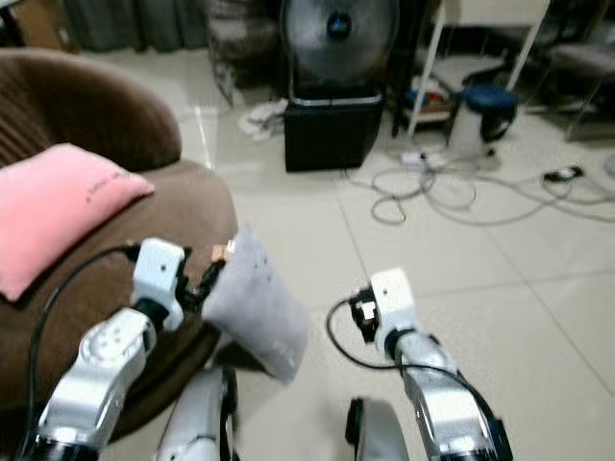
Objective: Move the pillow to the sofa from floor
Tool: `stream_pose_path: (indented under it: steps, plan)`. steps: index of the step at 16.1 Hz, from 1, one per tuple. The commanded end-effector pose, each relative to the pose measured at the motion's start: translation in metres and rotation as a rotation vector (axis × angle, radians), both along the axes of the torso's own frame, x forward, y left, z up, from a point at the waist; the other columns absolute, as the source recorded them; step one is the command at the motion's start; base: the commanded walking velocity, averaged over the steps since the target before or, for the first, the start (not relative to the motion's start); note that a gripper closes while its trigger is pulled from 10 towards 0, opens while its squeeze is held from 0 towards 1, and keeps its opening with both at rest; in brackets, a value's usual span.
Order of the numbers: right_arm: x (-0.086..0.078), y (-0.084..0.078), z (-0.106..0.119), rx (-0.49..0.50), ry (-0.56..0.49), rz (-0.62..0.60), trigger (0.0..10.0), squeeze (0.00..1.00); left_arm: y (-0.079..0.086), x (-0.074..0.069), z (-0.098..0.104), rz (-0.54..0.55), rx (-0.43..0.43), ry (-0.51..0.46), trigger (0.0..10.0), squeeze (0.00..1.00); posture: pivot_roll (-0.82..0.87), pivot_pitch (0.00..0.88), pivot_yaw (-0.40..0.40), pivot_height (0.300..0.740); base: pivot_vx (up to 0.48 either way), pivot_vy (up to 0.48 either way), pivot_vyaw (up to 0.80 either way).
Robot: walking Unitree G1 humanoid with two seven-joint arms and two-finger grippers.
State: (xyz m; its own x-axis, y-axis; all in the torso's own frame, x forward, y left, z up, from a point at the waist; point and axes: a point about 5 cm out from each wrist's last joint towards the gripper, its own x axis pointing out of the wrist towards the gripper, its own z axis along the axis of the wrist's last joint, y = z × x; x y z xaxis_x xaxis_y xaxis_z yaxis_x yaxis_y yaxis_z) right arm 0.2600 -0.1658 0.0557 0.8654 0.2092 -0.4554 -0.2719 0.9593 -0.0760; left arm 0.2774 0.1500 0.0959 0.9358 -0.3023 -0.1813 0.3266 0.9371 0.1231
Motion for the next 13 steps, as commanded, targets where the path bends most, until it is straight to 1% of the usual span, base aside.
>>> stream_pose_path:
  steps: [1, 3, 4, 5, 7, 8, 9, 11, 13]
  plan:
    - [0.002, -0.002, 0.004, -0.008, -0.012, 0.000, 10.0, 0.00, -0.001, 0.004, 0.000, 0.001, 0.023, 0.009, 10.0, 0.00, 0.01, 0.000, 0.019, 0.583, 0.000, 0.000, 0.00]
    - [0.002, -0.001, 0.005, -0.007, -0.014, 0.015, 10.0, 0.00, 0.004, 0.010, -0.007, 0.021, 0.050, 0.041, 10.0, 0.00, 0.01, 0.000, 0.019, 0.583, 0.000, 0.000, 0.00]
    - [0.003, -0.001, 0.005, -0.006, -0.015, 0.022, 10.0, 0.00, 0.005, 0.013, -0.007, 0.019, 0.043, 0.024, 10.0, 0.00, 0.01, 0.000, 0.015, 0.583, 0.000, 0.000, 0.00]
    - [0.004, 0.000, 0.003, -0.009, -0.012, 0.036, 10.0, 0.00, 0.004, 0.018, -0.012, 0.010, 0.042, 0.029, 10.0, 0.00, 0.01, 0.000, 0.013, 0.583, 0.000, 0.000, 0.00]
    - [0.009, 0.001, 0.000, -0.027, -0.010, 0.051, 10.0, 0.00, 0.004, 0.026, -0.024, 0.012, 0.091, 0.069, 10.0, 0.00, 0.01, 0.000, 0.009, 0.583, 0.000, 0.000, 0.00]
    - [0.010, 0.002, 0.003, -0.033, -0.020, 0.054, 10.0, 0.00, 0.003, 0.030, -0.029, 0.005, 0.116, 0.090, 10.0, 0.00, 0.02, 0.000, 0.000, 0.583, 0.000, 0.000, 0.00]
    - [0.010, 0.001, 0.005, -0.023, -0.029, 0.044, 10.0, 0.00, 0.002, 0.032, -0.033, 0.014, 0.097, 0.116, 10.0, 0.00, 0.02, 0.000, -0.005, 0.583, 0.000, 0.000, 0.00]
    - [0.012, 0.001, 0.009, -0.005, -0.041, 0.040, 10.0, 0.00, 0.004, 0.036, -0.039, 0.051, 0.090, 0.146, 10.0, 0.00, 0.03, 0.000, -0.010, 0.583, 0.000, 0.000, 0.00]
    - [0.012, 0.005, 0.013, 0.008, -0.047, 0.060, 10.0, 0.00, 0.008, 0.040, -0.050, 0.144, 0.058, 0.182, 10.0, 0.00, 0.03, 0.000, -0.022, 0.583, 0.000, 0.000, 0.00]
